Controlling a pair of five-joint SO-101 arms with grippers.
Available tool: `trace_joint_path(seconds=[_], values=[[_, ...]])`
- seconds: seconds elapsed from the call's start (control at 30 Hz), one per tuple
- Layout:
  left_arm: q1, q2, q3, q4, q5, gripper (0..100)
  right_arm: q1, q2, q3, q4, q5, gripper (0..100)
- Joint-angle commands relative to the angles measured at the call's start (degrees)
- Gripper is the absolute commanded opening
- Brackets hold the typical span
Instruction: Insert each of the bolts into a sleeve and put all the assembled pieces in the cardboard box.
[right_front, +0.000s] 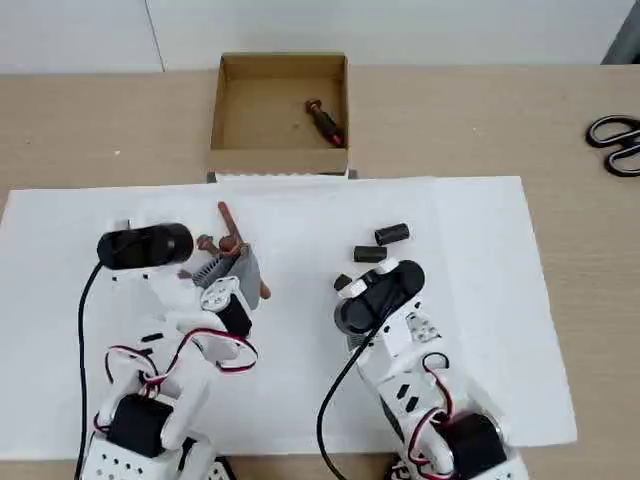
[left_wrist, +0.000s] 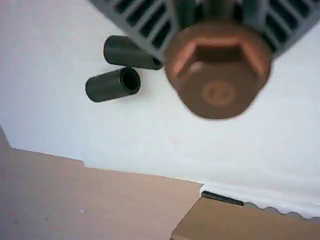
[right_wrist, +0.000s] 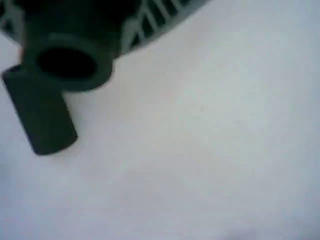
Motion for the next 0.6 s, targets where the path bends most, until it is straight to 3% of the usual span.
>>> trace_joint_path(seconds=[0.0, 0.23, 0.57], values=[[0.26, -3.43, 2.15, -4.75, 3.78, 0, -0.13, -0.57, 0.70, -4.53, 4.84, 0.3], [0.35, -8.79, 9.89, -14.42, 9.93, 0, -0.57, -0.57, 4.40, -11.38, 9.58, 0.3], [10.02, -14.77, 15.43, -15.12, 12.92, 0, -11.21, -0.48, 8.18, -18.15, 10.37, 0.3]])
